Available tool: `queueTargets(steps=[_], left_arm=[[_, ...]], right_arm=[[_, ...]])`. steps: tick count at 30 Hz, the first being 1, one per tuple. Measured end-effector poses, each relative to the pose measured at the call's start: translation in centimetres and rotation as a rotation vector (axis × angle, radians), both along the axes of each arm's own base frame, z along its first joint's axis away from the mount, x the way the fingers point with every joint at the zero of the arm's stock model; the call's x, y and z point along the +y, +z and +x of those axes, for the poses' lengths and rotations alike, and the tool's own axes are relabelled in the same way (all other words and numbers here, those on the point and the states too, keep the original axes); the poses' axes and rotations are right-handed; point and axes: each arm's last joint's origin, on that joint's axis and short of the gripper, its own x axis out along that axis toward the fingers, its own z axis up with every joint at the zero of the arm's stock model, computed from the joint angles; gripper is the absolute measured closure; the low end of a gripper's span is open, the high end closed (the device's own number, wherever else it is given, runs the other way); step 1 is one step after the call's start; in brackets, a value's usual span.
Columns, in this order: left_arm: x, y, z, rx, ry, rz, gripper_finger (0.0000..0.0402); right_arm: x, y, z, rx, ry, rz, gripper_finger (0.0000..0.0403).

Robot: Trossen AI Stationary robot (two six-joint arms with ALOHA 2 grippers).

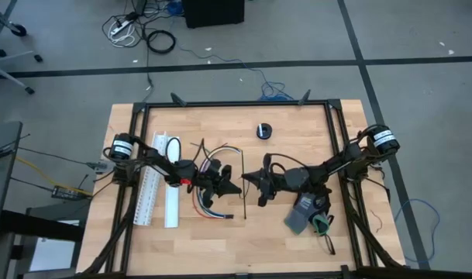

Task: Ziptie cables
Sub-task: Wrap the cables together using a ziptie

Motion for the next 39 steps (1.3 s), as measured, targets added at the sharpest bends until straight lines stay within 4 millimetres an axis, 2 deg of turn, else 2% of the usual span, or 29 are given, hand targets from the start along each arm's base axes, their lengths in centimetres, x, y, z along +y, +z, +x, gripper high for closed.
queueTargets(steps=[11, 20, 32, 39], left_arm=[[0.0, 0.0, 0.0, -0.006, -0.011, 0.016, 0.0401], [-0.2, 0.0, -0.1, -0.001, -0.084, 0.017, 0.0401], [0.3, 0.0, 0.0, 0.016, -0.034, -0.034, 0.0401], [0.3, 0.0, 0.0, 0.029, -0.038, -0.070, 0.0401]], right_arm=[[1.6, 0.0, -0.6, 0.003, -0.017, -0.020, 0.0403], [1.9, 0.0, -0.7, 0.001, -0.009, -0.021, 0.0403], [3.4, 0.3, -1.2, -0.023, 0.045, -0.016, 0.0403], [3.6, 0.4, -1.3, -0.034, 0.050, -0.013, 0.0403]])
